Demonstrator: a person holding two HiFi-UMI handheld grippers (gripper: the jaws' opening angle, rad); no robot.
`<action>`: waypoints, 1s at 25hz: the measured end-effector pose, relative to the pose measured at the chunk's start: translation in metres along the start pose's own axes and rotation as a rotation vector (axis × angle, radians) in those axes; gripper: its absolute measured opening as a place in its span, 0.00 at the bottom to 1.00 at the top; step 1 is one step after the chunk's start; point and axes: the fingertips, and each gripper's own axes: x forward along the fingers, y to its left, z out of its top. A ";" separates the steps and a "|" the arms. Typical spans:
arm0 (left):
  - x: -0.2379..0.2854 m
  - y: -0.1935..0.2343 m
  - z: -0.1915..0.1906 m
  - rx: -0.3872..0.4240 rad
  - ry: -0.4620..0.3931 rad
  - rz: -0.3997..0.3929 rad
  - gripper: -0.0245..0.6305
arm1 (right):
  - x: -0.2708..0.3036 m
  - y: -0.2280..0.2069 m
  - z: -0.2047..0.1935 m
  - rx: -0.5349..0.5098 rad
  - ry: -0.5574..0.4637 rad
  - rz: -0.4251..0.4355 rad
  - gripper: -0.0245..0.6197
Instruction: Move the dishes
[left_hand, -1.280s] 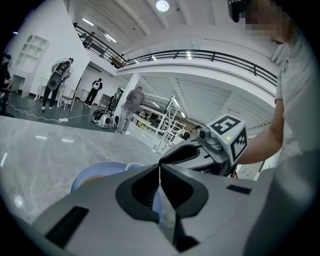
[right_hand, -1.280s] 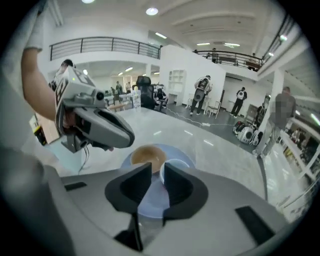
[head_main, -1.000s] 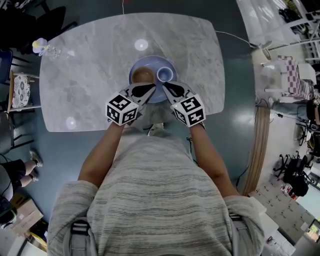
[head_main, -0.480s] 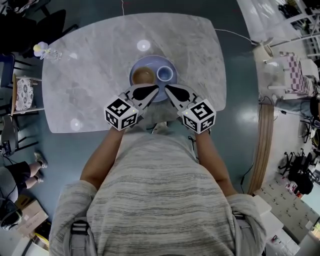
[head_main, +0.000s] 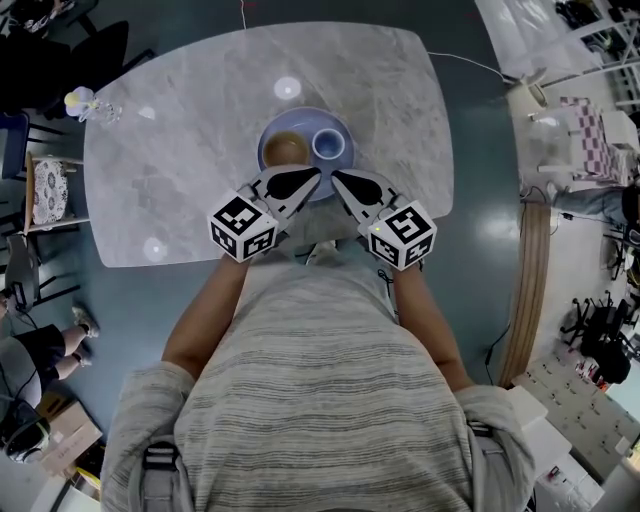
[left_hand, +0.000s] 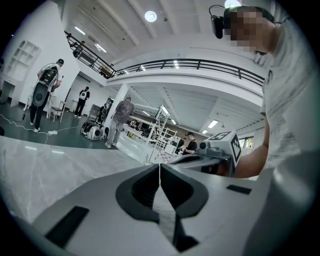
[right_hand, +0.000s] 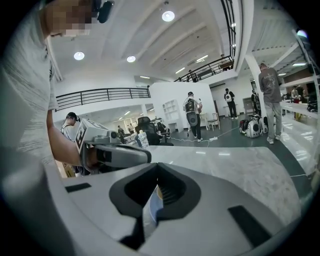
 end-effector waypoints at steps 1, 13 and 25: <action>0.000 0.000 0.000 0.000 0.000 -0.001 0.07 | 0.001 0.000 -0.001 -0.006 0.004 -0.003 0.07; 0.001 -0.006 -0.002 0.008 0.014 -0.005 0.07 | -0.006 0.001 -0.001 -0.051 0.012 -0.026 0.06; 0.002 -0.006 -0.005 0.011 0.023 -0.014 0.07 | -0.005 0.003 -0.007 -0.057 0.027 -0.025 0.06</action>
